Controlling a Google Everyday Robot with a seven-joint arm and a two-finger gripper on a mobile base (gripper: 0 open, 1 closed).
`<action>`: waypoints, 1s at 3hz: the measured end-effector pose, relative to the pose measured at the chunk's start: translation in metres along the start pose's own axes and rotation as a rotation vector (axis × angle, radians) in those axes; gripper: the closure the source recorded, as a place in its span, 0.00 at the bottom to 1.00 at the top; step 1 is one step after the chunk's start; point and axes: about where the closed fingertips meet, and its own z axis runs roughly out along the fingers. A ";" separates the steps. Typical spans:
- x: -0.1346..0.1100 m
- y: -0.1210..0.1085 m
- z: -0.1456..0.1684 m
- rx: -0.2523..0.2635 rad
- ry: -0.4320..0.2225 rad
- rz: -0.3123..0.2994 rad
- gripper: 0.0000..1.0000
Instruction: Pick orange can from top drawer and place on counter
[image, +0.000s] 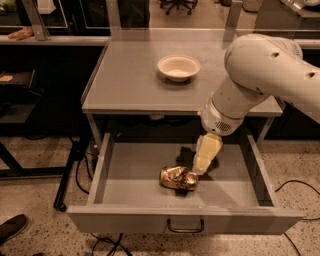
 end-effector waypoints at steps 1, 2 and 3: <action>-0.002 0.018 0.033 -0.042 0.001 -0.018 0.00; 0.000 0.030 0.073 -0.077 0.003 -0.032 0.00; 0.000 0.030 0.075 -0.077 0.003 -0.032 0.00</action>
Offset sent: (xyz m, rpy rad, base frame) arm -0.0182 0.0395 -0.1225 0.0051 0.0967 0.0755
